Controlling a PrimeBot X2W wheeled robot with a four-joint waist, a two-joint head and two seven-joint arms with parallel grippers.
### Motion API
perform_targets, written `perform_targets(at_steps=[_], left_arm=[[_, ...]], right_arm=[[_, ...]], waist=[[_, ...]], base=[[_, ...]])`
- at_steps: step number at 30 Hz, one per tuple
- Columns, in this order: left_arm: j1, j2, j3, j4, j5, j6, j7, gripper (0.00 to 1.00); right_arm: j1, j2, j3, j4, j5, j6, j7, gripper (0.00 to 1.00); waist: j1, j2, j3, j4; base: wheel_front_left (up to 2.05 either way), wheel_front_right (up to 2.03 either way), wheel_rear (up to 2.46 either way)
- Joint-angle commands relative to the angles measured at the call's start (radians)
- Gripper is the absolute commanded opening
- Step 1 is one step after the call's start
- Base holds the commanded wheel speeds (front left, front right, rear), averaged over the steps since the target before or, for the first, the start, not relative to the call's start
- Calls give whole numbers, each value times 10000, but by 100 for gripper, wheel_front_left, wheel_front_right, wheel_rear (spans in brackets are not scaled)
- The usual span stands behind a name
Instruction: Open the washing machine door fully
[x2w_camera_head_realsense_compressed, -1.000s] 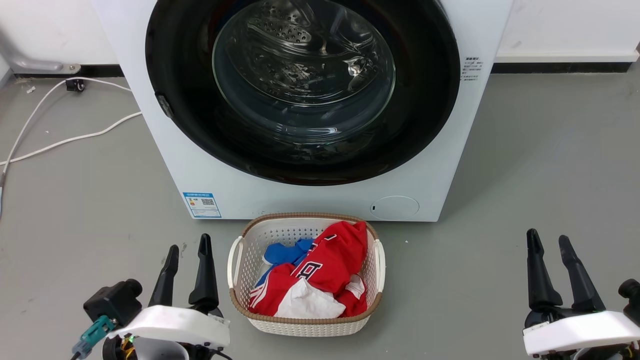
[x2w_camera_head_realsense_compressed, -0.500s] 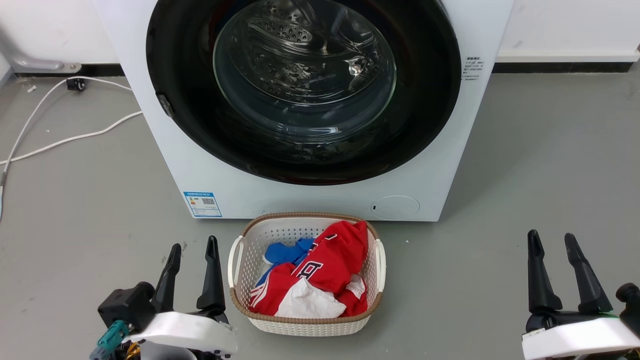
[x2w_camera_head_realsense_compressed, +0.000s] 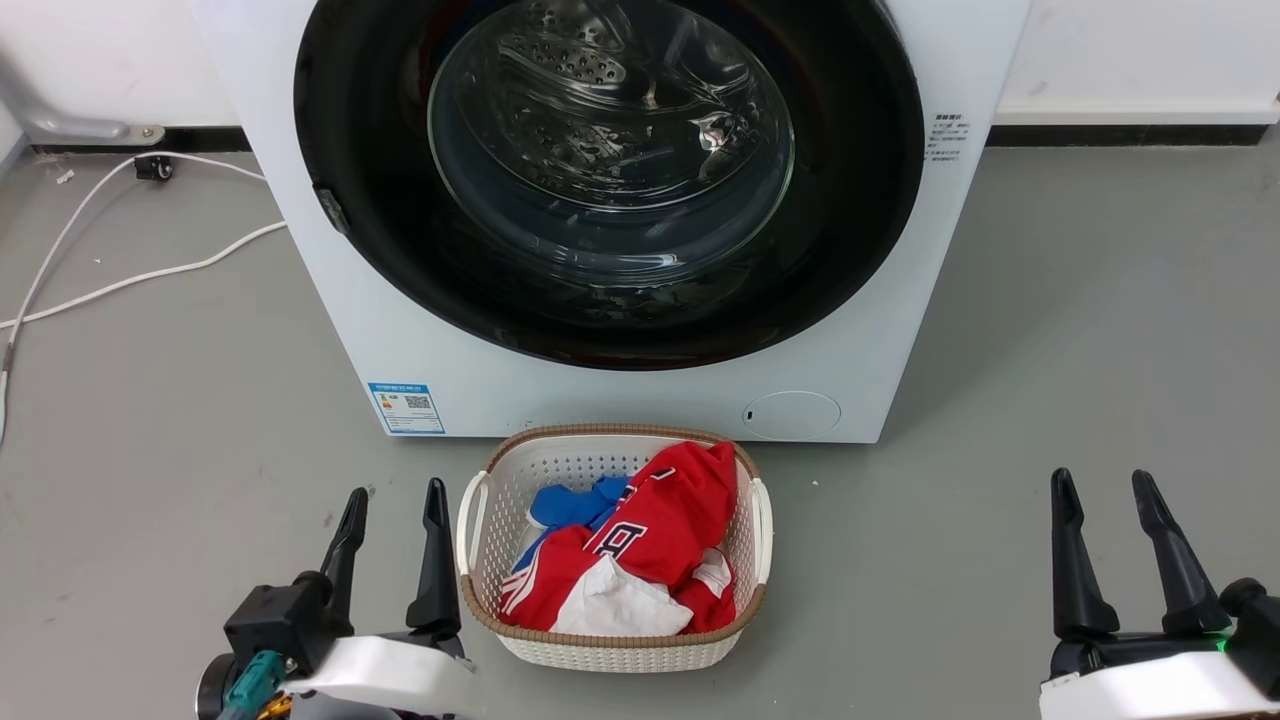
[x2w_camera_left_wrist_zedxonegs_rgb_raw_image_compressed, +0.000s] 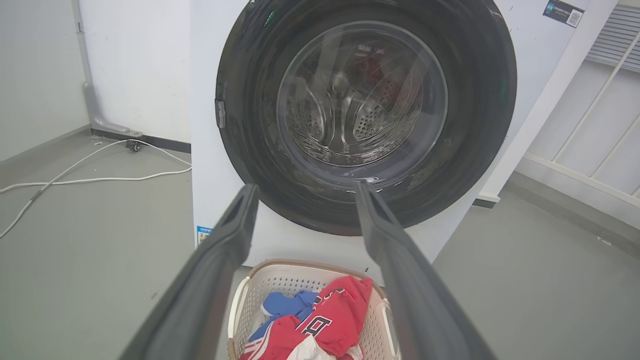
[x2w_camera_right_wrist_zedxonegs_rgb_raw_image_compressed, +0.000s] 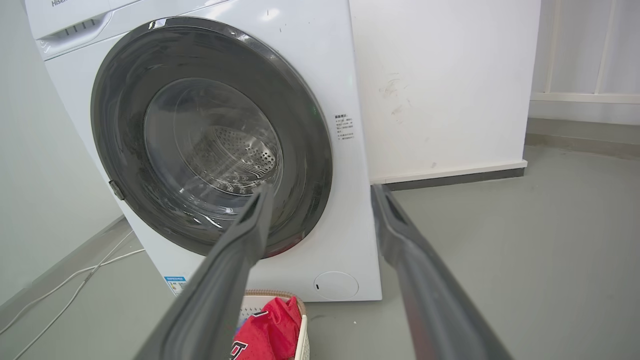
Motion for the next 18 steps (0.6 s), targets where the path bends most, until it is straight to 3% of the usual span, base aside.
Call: perform_targets(at_steps=[1,18], left_arm=[[58,1,-18,-47,249,45,-111,100],[203,-18,-135,69,1290,75,-454,100]], right_arm=[[84,11,9,-118,-249,21,-100,100],[294,21,31,-222,-1082,22,-423,100]], waist=[[0,0,2,-5],[0,0,28,25]], base=[[0,0,0],[0,0,0]])
